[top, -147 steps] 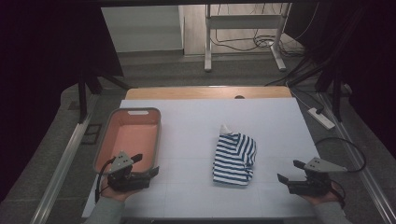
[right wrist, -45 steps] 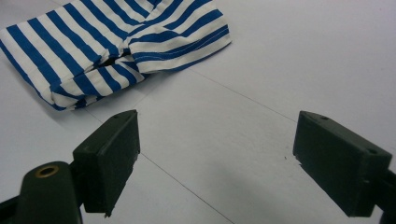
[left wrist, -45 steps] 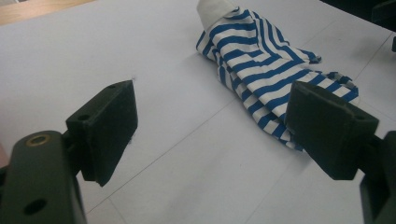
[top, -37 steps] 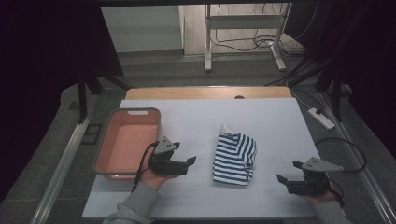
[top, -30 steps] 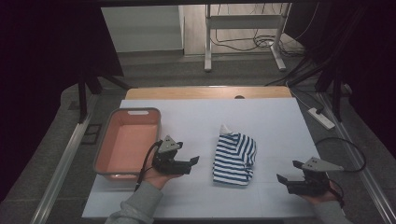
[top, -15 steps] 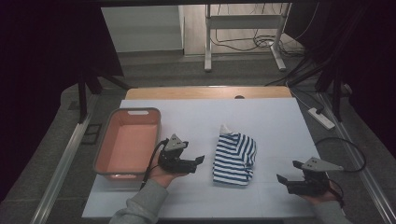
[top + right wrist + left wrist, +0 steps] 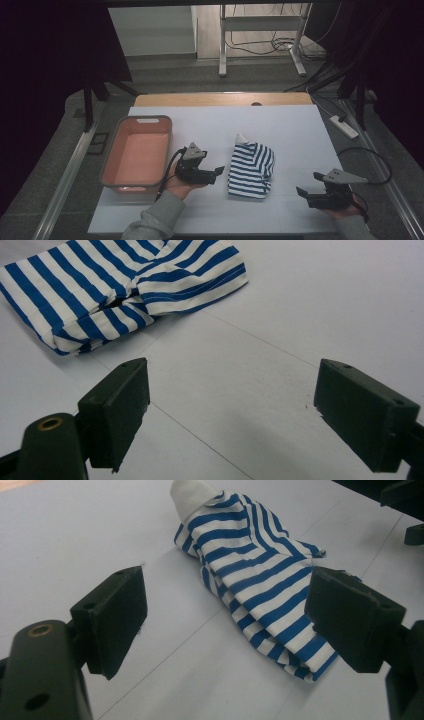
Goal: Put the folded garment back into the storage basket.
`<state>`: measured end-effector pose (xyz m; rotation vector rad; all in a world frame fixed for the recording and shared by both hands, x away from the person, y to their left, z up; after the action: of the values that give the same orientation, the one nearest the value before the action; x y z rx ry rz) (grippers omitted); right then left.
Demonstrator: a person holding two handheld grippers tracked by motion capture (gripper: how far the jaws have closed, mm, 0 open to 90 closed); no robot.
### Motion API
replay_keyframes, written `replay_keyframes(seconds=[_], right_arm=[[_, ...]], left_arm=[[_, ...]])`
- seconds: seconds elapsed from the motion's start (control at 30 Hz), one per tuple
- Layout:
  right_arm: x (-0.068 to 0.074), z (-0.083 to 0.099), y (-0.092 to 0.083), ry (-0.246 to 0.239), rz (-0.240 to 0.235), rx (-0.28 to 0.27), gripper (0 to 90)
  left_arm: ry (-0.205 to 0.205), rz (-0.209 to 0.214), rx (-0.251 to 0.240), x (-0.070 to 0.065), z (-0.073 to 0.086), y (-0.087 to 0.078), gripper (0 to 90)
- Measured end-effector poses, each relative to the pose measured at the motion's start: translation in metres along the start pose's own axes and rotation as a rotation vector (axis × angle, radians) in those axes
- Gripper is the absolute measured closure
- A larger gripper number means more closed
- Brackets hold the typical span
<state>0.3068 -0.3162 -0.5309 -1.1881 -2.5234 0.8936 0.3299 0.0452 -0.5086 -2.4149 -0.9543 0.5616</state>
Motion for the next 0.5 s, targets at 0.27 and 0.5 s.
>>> replay_keyframes(seconds=[0.27, 0.5], right_arm=[[0.0, 0.0, 0.0, -0.001, -0.001, -0.001, 15.6], [0.0, 0.0, 0.0, 0.0, -0.002, -0.001, 15.5]], left_arm=[[0.001, 0.009, 0.025, 0.0, 0.0, 0.007, 14.9], [0.003, 0.027, 0.035, -0.003, -0.001, 0.014, 14.3]])
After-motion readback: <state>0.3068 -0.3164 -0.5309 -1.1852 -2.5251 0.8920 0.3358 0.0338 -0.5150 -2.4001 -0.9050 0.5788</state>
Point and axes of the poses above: each handheld gripper's, and its own axes: y roughly forward along the jaws, z roughly out of its underside, x roughly to its left, the point moved 6 cm from there along y, roughly forward along the jaws, and after that the axes turned 3 degrees about -y, right-handed, at the moved point
